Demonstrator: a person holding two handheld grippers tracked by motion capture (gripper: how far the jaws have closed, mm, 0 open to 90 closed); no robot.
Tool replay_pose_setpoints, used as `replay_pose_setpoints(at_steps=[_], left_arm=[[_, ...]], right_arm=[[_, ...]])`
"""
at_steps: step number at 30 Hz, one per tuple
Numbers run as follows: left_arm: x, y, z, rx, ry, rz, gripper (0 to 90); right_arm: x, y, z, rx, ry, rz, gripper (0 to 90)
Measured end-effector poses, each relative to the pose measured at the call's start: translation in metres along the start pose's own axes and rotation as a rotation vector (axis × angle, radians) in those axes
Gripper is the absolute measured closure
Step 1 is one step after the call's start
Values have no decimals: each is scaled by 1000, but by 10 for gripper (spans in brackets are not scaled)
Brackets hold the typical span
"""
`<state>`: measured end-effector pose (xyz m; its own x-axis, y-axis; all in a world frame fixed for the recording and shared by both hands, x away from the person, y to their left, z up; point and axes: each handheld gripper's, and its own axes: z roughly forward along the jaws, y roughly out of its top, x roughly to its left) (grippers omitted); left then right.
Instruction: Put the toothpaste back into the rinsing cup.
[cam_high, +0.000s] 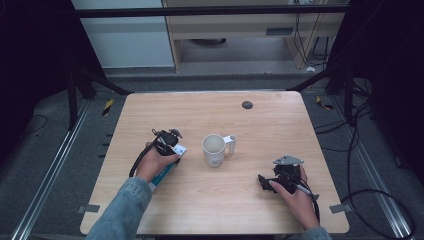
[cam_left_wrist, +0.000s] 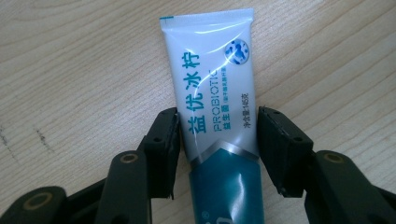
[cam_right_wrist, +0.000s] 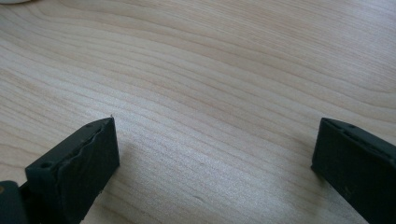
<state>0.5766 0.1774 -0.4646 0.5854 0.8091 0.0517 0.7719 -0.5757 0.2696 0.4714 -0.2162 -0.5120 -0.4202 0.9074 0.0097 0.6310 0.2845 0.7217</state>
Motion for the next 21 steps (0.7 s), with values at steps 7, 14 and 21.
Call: replay_pose_setpoints(at_steps=[7,14,21], left_arm=[[3,1,0,7,-29,-4,529],[1,2,0,12,-33,17,577],[2,-1,-6,-9,-42,33,658]], right_arm=[[0,0,0,1,0,-2,8],[0,0,0,1,1,1,8],[0,0,0,1,1,1,8]])
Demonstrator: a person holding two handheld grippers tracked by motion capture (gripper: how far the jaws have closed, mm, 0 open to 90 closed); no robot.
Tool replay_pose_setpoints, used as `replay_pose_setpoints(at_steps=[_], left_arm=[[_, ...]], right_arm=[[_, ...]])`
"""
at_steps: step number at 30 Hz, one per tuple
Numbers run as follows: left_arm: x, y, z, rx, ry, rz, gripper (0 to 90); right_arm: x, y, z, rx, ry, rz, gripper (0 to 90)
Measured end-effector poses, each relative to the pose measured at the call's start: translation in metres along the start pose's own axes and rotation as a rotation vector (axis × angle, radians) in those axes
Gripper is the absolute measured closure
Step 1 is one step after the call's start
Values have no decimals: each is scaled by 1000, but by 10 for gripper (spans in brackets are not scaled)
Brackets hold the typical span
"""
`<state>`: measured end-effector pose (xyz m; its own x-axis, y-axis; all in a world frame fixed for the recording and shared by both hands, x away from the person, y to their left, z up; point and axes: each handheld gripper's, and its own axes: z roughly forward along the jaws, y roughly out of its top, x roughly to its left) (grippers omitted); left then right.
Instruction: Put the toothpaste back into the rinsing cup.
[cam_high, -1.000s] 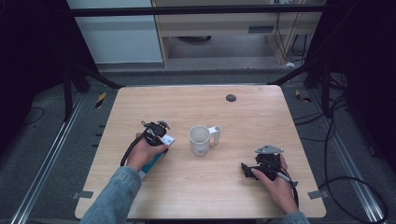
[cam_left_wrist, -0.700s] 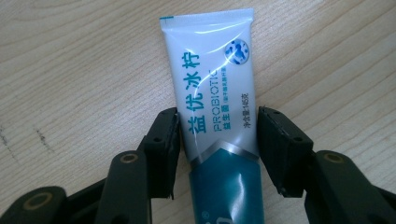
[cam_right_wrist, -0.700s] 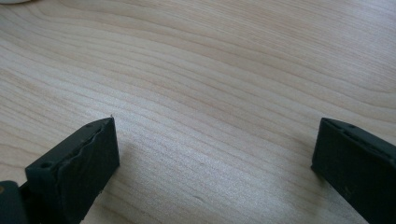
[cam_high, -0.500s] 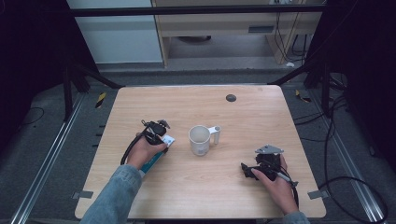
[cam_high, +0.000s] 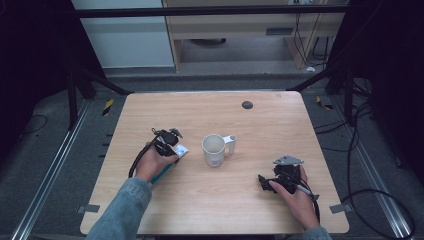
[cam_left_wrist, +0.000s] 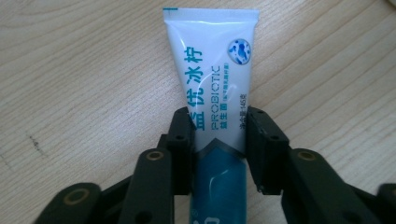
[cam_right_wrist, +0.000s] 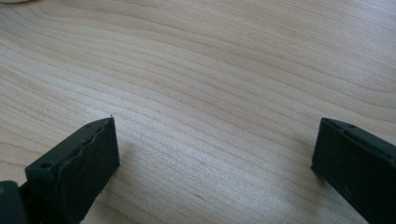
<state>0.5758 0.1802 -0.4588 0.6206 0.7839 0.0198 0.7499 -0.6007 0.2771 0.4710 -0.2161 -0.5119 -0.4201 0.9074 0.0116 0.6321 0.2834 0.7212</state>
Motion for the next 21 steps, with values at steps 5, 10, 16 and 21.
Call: replay_pose_setpoints(at_steps=[5,10,16,21], left_arm=[[2,-5,-10,-46,-7,4,763],[2,-14,-34,-124,-5,12,769],[-2,-18,-55,-180,10,30,770],[-1,-17,-62,-207,16,32,770]], right_arm=[[0,0,0,1,1,1,8],[0,0,0,0,0,0,8],[0,0,0,1,1,1,8],[0,0,0,0,-1,-4,8]])
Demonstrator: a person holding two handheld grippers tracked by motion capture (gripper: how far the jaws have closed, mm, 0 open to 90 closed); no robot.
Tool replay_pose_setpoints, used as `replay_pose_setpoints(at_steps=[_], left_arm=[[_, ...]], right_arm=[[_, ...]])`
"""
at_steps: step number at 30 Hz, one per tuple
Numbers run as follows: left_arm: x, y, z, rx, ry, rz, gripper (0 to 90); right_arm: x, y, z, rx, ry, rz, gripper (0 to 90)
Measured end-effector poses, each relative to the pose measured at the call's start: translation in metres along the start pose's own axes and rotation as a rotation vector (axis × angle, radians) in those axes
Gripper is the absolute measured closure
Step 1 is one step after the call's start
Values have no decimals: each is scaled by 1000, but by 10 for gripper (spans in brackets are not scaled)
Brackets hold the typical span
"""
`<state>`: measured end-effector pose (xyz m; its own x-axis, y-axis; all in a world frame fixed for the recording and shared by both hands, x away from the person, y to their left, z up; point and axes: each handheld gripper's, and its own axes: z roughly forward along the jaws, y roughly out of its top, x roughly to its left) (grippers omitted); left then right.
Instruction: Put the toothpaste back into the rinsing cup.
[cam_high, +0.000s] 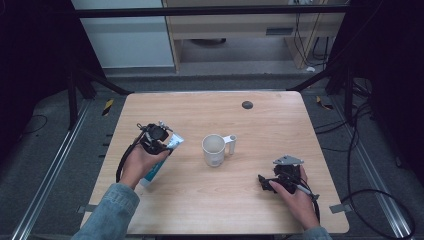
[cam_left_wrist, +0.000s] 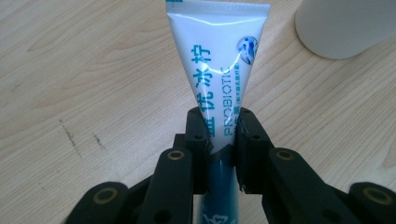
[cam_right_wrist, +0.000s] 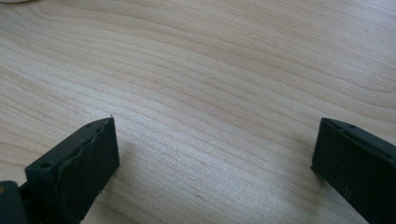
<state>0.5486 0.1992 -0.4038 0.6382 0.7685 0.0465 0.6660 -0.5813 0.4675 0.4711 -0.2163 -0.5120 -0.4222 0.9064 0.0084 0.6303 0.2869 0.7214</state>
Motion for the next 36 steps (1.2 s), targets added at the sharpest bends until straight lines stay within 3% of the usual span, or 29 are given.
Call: replay_pose_setpoints(at_steps=[8,36], left_arm=[[-3,4,-9,-51,3,-4,771],[-33,34,-21,-175,-3,53,771]], right_arm=[[-1,0,1,-4,-6,-12,7],[0,0,0,-2,-2,-7,7]])
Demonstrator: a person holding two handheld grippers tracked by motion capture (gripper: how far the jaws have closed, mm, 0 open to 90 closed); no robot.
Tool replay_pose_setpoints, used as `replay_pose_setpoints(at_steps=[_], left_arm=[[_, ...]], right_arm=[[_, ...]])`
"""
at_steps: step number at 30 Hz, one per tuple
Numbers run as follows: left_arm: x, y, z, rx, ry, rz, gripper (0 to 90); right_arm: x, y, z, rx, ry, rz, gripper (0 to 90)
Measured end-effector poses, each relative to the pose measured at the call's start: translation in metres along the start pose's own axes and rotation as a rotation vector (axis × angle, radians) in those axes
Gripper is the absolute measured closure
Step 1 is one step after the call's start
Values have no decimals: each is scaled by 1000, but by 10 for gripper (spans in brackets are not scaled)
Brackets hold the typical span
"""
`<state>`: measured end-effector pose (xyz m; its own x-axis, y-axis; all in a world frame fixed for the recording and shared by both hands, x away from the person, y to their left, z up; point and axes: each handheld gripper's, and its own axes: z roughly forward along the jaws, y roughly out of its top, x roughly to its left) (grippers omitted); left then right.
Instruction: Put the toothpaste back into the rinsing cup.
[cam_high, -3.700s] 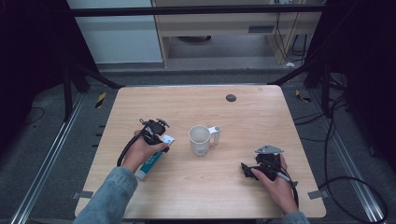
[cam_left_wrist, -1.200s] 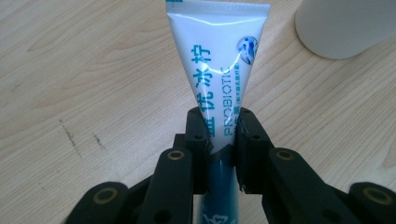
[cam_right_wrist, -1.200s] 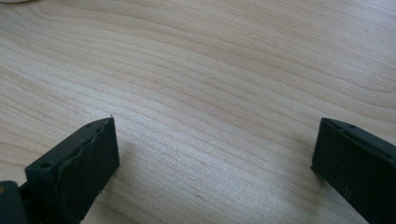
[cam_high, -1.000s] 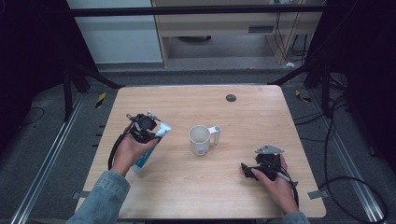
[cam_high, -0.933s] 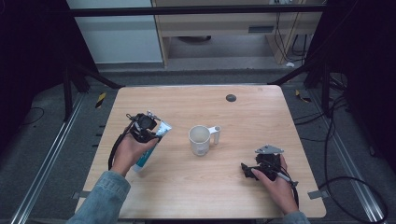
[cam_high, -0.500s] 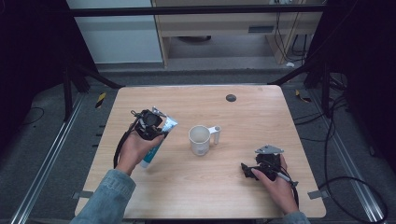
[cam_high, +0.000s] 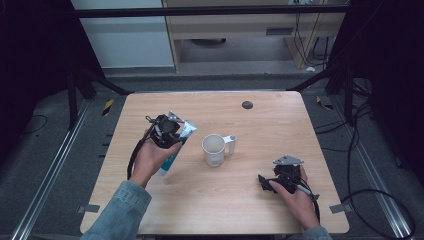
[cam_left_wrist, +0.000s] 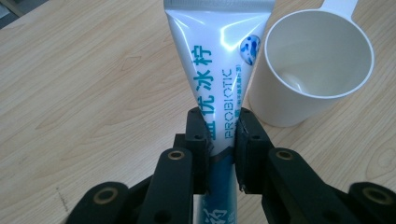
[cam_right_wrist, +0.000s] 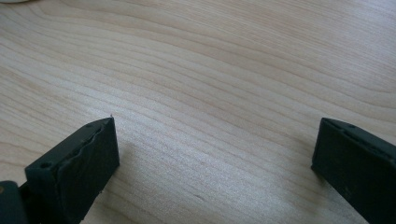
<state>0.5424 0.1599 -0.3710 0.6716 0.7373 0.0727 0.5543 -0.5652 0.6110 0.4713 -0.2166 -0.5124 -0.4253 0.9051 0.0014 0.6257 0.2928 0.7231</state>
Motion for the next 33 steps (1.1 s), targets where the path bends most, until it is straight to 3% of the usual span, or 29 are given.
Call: replay_pose_setpoints(at_steps=[10,33], left_arm=[[-2,10,-6,-41,10,4,772],[-9,23,-15,-82,11,12,772]], right_arm=[[0,0,0,-2,-3,-4,7],[0,0,0,-1,-3,-4,7]])
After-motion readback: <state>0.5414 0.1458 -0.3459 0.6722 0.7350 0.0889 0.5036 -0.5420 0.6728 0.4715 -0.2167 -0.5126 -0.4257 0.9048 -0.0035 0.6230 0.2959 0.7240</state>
